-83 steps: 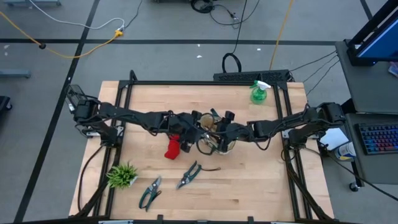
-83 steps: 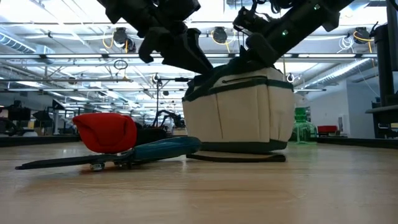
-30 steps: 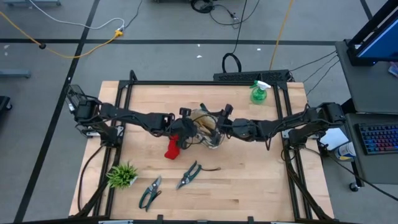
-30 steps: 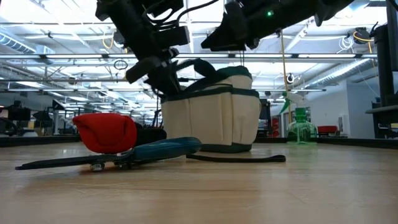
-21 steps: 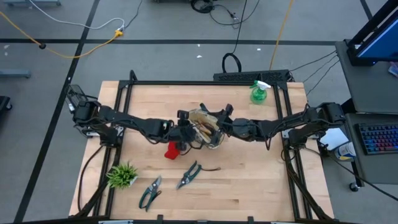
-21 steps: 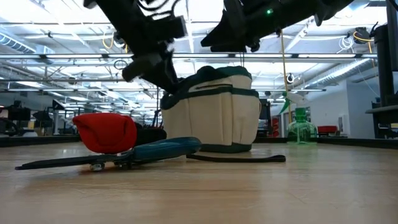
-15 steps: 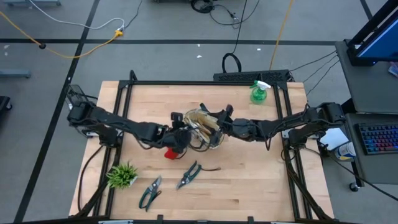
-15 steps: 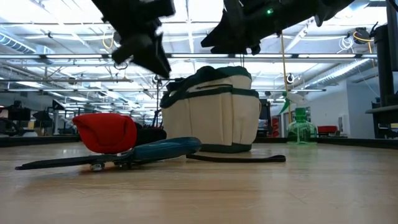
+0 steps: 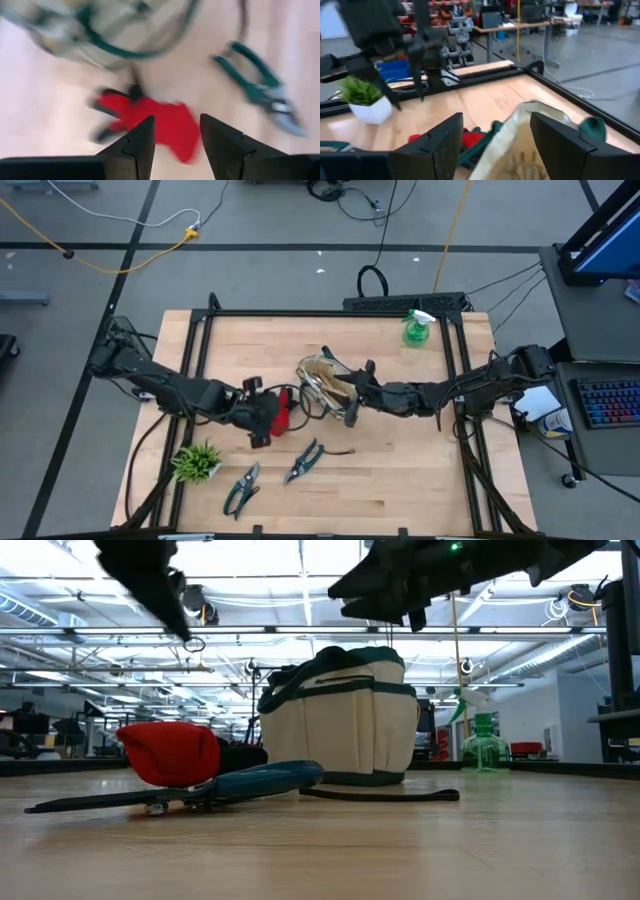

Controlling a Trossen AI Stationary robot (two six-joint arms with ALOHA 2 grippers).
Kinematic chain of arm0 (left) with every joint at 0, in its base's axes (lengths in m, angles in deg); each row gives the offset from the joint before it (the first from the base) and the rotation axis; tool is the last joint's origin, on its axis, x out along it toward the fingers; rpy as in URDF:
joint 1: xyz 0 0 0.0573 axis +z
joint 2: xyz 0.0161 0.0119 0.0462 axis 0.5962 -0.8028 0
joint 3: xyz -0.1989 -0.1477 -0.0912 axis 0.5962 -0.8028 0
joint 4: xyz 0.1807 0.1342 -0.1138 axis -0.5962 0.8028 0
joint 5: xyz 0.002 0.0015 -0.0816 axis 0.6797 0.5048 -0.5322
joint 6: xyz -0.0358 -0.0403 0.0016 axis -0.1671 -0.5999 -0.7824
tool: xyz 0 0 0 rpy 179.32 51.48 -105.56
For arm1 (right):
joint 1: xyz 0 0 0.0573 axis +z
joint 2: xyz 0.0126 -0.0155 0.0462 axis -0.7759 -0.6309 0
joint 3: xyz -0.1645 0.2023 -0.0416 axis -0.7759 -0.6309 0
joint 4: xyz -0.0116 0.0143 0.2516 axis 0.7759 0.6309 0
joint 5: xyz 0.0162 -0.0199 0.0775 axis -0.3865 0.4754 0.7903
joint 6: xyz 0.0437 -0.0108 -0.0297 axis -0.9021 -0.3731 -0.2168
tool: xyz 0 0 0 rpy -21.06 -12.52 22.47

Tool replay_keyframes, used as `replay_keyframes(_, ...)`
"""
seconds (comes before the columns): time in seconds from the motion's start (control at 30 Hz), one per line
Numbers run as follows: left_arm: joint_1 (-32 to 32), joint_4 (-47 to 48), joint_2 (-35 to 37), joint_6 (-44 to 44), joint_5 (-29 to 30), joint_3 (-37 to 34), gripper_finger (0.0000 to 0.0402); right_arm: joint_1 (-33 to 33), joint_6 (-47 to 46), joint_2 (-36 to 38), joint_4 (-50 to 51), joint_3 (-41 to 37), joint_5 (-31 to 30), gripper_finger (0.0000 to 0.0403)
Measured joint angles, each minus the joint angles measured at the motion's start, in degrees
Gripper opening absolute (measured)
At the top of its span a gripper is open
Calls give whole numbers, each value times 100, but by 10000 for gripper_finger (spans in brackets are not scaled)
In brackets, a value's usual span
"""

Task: Pick & Place Garden tools in Gardening bag
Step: Put the left green shear scissors into the gardening bag

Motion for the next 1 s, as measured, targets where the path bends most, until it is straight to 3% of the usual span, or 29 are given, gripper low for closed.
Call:
replay_keyframes(0.23, -513, 273, -151, -1095, -1093, -9, 161, 438, 538, 0, -536, -41, 2, 224)
replay_keyframes(0.73, -1648, 178, -793, -3524, -1170, -7, 161, 768, 594, -4, -427, -42, 0, 217)
replay_keyframes(1.0, -1983, 141, -1046, -4427, -1460, -7, 161, 685, 1169, -4, -427, -41, -15, 215)
